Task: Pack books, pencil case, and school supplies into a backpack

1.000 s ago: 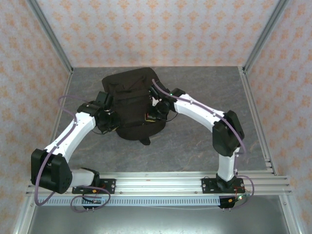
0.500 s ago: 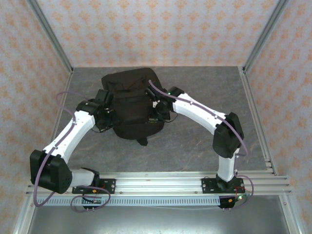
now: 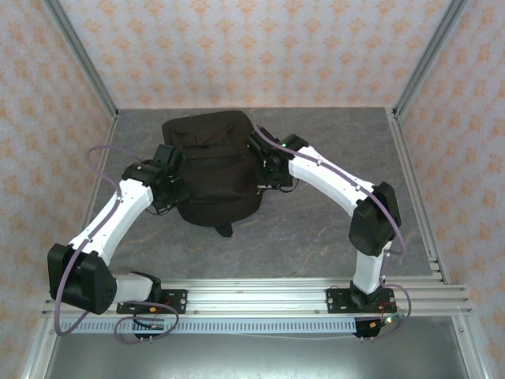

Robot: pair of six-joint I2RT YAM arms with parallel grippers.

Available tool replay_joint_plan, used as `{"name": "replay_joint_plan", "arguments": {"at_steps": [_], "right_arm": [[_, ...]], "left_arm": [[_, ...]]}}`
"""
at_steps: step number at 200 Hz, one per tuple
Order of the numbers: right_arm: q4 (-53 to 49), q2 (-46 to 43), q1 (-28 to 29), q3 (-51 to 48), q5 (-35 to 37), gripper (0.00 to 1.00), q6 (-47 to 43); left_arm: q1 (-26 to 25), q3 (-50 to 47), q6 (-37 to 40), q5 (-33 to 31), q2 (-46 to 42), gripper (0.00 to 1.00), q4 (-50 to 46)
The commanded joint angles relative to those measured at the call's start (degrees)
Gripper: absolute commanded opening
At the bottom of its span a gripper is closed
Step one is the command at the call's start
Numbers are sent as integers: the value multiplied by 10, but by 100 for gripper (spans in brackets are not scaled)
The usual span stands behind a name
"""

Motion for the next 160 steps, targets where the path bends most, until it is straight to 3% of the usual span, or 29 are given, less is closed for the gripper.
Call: {"name": "replay_joint_plan", "arguments": {"at_steps": [1, 36, 52, 91, 128, 160], "right_arm": [[23, -41, 5, -8, -33, 0, 21], [77, -49, 47, -16, -90, 0, 87], [111, -50, 70, -26, -102, 0, 124], [179, -61, 113, -58, -93, 0, 188], [253, -84, 121, -111, -115, 0, 237], [266, -89, 148, -116, -101, 0, 248]], "left_arm": [[20, 45, 10, -96, -4, 6, -40], [65, 94, -11, -85, 61, 26, -39], [85, 106, -23, -26, 81, 36, -40], [69, 84, -77, 57, -10, 62, -40], [-18, 46, -130, 98, -66, 64, -60], [-28, -35, -202, 163, -105, 65, -43]]}}
